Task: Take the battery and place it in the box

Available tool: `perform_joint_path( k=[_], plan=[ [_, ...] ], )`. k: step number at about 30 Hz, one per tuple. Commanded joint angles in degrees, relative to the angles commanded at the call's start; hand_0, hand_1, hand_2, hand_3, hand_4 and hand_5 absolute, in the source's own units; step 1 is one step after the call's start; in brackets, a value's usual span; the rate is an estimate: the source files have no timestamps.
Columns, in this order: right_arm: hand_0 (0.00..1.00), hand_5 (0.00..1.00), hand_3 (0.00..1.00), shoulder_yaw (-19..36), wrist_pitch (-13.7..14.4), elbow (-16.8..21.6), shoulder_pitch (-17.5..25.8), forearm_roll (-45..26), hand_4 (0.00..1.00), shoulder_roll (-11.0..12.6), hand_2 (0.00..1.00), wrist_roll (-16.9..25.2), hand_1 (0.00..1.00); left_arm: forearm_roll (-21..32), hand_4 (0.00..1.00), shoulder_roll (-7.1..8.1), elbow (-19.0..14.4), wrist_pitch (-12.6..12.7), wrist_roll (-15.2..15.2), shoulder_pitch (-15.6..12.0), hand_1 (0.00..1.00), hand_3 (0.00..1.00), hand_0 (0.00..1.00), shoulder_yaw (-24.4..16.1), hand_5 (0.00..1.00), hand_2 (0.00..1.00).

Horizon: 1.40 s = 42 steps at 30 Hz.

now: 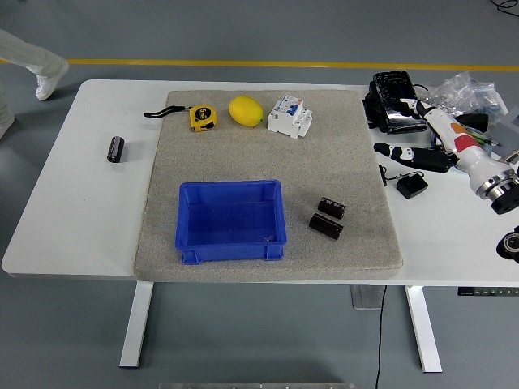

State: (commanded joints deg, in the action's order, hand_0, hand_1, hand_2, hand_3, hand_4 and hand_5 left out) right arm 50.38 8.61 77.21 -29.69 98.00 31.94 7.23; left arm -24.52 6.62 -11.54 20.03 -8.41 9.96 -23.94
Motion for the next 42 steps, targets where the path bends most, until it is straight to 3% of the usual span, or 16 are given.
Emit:
perform_joint_path(
  k=[6,7,10,12,13,20,26,34,42],
  plan=[
    [0.828,0.433,0.815,-7.27,0.64,-0.86,-6.06,11.92,0.992,1.53,0.801,2.03,0.778,0.50,0.640,-0.02,-0.04,0.08,0.01,-0.13,0.636,0.625,0.681,0.20,0.484,0.728],
    [0.805,0.311,0.798,-7.96,0.87,-1.04,-6.63,13.55,0.959,1.57,0.779,2.31,0.744,0.51,0.640,-0.03,-0.05,0.08,0.00,-0.15,0.638,0.625,0.680,0.19,0.484,0.729],
    [0.805,0.311,0.798,-12.80,2.14,-2.04,-10.22,20.61,0.959,1.65,0.779,3.77,0.744,0.46,0.640,-0.05,-0.09,0.07,-0.08,-0.25,0.638,0.625,0.680,0.13,0.484,0.729],
    [0.805,0.311,0.798,-16.49,1.43,-2.03,-12.44,24.81,0.959,1.64,0.779,4.10,0.744,0.55,0.640,-0.02,-0.14,0.05,-0.11,-0.36,0.638,0.625,0.680,0.16,0.484,0.729],
    [0.789,0.254,0.795,-17.91,1.27,-2.02,-13.16,25.95,0.958,1.61,0.772,4.24,0.733,0.59,0.640,-0.04,-0.14,0.06,-0.11,-0.39,0.644,0.624,0.680,0.15,0.484,0.733],
    [0.791,0.266,0.792,-28.43,2.69,-6.34,-19.38,30.16,0.956,-0.49,0.772,6.34,0.733,0.28,0.640,-0.07,-0.28,-0.04,-0.30,-0.58,0.650,0.624,0.680,0.09,0.484,0.735],
    [0.791,0.258,0.794,-35.06,6.63,-11.41,-23.07,32.00,0.950,-3.30,0.772,8.47,0.733,-0.19,0.640,-0.08,-0.37,-0.12,-0.48,-0.54,0.651,0.624,0.679,-0.11,0.484,0.738],
    [0.793,0.227,0.807,-39.29,8.85,-15.83,-25.72,32.00,0.947,-6.52,0.776,9.14,0.735,0.83,0.640,-0.12,-0.41,-0.05,-0.17,-0.20,0.651,0.624,0.677,0.50,0.484,0.738],
    [0.794,0.228,0.813,-43.59,8.83,-20.77,-28.19,31.89,0.948,-10.19,0.782,9.89,0.740,0.91,0.640,-0.27,-0.44,-0.04,-0.22,0.01,0.654,0.624,0.677,0.53,0.484,0.740]
  ],
)
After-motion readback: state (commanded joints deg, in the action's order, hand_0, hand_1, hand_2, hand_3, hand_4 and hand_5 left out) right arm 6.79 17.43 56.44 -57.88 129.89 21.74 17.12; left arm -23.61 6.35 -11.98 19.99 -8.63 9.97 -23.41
